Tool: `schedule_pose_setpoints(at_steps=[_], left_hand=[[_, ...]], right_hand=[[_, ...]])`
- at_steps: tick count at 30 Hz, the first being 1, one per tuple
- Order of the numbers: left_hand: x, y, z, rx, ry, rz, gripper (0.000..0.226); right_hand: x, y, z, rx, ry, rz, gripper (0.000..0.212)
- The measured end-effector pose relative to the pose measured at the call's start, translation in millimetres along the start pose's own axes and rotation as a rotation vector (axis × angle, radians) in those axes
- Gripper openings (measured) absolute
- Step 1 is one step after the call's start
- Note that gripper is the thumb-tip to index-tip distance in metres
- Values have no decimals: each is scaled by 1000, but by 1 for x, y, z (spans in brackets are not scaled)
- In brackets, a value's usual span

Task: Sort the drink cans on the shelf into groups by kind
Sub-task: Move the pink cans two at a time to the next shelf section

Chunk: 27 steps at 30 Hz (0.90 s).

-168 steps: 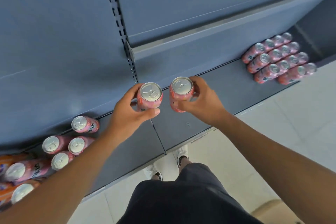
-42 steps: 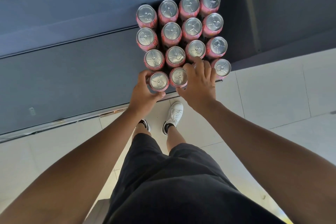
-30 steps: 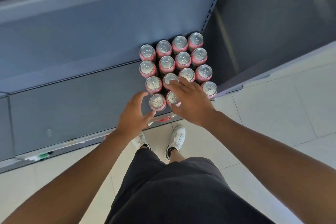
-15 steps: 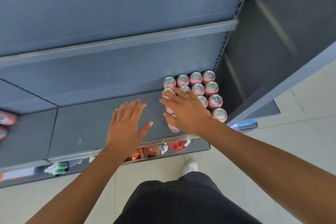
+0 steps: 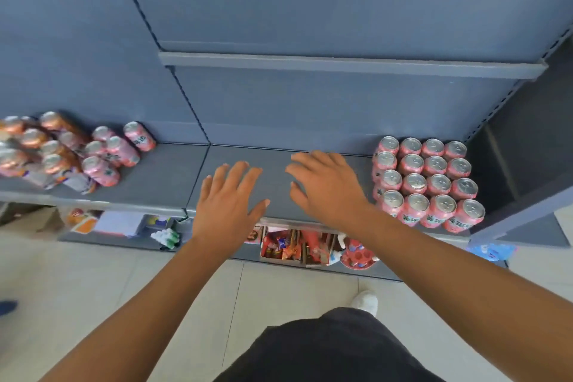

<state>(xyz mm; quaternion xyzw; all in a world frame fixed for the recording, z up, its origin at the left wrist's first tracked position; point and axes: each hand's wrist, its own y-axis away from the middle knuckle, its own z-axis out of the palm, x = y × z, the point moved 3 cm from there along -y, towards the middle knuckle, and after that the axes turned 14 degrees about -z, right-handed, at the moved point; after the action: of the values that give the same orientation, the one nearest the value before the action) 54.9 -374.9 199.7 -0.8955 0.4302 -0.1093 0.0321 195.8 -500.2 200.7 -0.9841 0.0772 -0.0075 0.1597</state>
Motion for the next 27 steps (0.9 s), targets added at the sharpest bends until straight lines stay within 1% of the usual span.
schedule_pose_setpoints(at_steps=[5,11,13,17,21,27], left_hand=[[-91,46,-29,68,-73,-132,58],[-175,89,-51,140,-126,-289,52],[-198,98,-56,148,-136,-345,51],[-235,105,-59,134,-159,-438,51],[-266,98,-60,136,-161,-514,52],[-315,66,-58,129,-174,-565,51]], right_hand=[[-90,-56,11,-30,-87,-89,33],[-178,-114,26,-153,-145,-203,42],[-199,-130,34,-184,-155,-238,42],[-228,-163,48,-226,-188,-289,47],[-246,-199,60,-243,-232,-300,48],[-261,-261,91,-284,-264,-343,48]])
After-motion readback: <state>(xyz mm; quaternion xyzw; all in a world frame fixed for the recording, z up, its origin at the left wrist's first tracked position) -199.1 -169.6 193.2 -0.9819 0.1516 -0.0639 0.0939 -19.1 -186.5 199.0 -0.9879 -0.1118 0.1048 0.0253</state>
